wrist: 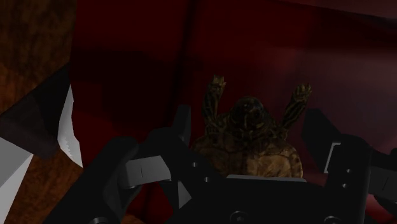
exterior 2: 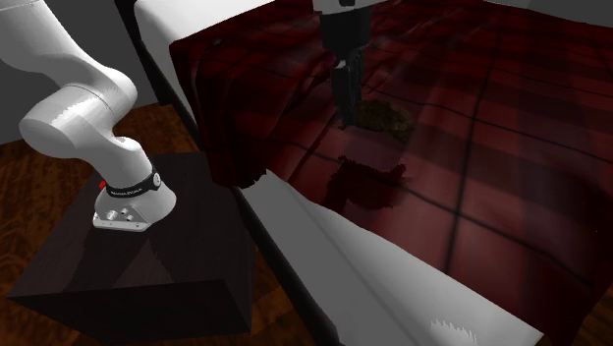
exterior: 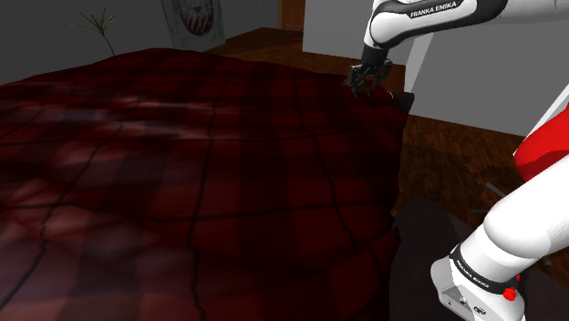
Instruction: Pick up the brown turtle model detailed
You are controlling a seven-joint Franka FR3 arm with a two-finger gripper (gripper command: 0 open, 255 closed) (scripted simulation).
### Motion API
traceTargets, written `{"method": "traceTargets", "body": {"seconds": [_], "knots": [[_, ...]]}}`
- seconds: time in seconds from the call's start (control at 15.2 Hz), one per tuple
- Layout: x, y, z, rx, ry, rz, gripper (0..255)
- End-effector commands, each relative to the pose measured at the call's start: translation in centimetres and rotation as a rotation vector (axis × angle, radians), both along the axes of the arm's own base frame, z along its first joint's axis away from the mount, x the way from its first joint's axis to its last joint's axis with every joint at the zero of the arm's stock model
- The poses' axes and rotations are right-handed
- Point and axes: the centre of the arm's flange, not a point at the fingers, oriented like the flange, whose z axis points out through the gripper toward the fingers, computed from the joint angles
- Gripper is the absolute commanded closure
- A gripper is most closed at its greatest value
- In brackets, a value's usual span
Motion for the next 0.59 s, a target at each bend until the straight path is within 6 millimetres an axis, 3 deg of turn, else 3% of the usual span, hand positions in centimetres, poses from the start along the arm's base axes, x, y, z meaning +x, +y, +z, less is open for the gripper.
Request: {"method": "traceTargets", "body": {"seconds": [0.0, 0.4, 0.53], "knots": [[0.0, -0.1, 1.1, 0.000, 0.000, 0.000, 255], [0.0, -0.1, 4.3, 0.000, 0.000, 0.000, 255], [0.0, -0.1, 4.4, 0.000, 0.000, 0.000, 255]]}}
